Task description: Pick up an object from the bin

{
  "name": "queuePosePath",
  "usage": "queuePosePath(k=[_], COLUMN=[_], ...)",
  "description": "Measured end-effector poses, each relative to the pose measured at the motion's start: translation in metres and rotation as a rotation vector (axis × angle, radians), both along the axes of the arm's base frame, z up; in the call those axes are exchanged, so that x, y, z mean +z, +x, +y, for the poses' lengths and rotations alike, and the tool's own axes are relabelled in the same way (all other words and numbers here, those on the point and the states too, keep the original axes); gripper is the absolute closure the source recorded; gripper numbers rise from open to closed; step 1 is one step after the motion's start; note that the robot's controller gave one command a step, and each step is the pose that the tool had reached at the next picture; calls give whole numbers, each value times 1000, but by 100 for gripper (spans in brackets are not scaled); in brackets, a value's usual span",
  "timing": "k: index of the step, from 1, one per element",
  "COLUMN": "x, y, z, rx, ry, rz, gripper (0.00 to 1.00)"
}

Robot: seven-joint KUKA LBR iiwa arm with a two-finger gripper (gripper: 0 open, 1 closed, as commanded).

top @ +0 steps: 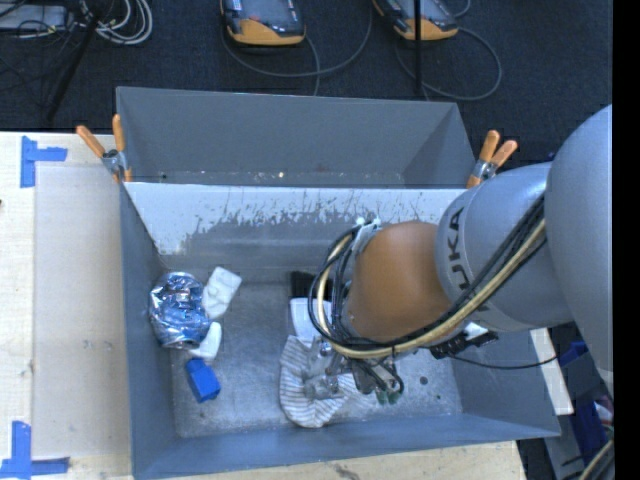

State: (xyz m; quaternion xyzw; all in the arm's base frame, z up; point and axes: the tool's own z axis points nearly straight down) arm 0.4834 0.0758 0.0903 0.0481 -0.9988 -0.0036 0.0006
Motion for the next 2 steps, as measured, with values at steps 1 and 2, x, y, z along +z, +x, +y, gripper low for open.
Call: queuePosePath(k=[1,2], x=[0,0], y=[0,0], z=[0,0], rx=[-1,-2], ry=[0,0], rz=[0,0], gripper=[100,100])
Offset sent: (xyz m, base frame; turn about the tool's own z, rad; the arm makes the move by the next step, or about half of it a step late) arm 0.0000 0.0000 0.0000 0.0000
